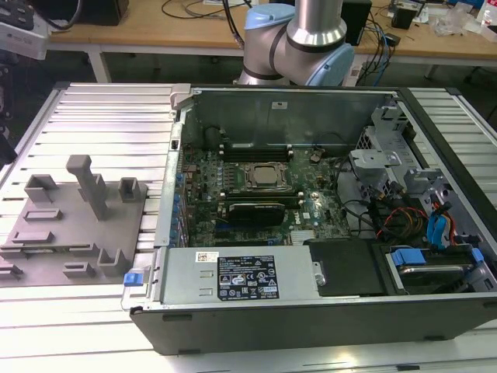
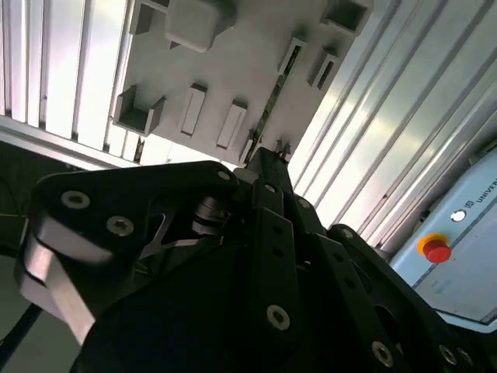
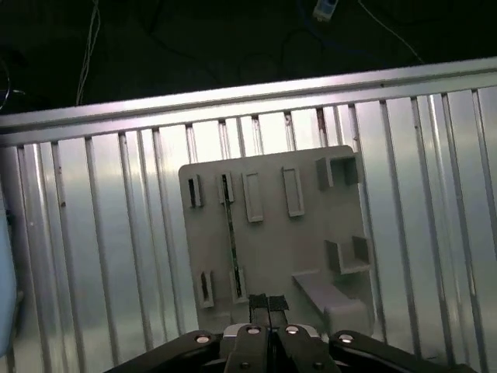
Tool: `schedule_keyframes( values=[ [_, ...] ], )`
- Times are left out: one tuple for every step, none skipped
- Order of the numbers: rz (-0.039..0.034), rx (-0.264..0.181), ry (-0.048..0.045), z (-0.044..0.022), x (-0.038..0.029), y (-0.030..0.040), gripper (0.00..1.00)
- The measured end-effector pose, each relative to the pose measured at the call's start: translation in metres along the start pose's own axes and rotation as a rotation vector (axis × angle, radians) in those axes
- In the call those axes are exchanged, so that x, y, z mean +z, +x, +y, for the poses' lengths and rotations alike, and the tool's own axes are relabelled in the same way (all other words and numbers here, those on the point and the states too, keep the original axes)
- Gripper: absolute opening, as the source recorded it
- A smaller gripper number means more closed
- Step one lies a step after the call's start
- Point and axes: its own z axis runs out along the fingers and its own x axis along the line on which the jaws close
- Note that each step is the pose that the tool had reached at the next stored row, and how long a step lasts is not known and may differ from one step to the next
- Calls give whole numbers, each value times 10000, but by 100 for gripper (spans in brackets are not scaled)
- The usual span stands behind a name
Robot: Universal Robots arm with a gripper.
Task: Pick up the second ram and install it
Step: 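Pick up the second ram and move it above second insertion slot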
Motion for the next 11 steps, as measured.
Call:
schedule_keyframes(
  values=[
    [5,-125,-3,0,0,0,11],
    [9,-214,-5,0,0,0,11],
    [11,-266,-6,0,0,0,11],
    [12,-266,-7,0,0,0,11],
    [12,-266,-6,0,0,0,11],
    [12,-266,-6,0,0,0,11],
    [13,-266,-6,0,0,0,11],
    [13,-266,-6,0,0,0,11],
    [13,-266,-6,0,0,0,24],
    [13,-266,-6,0,0,0,24],
    [14,-266,-6,0,0,0,30]
  ],
)
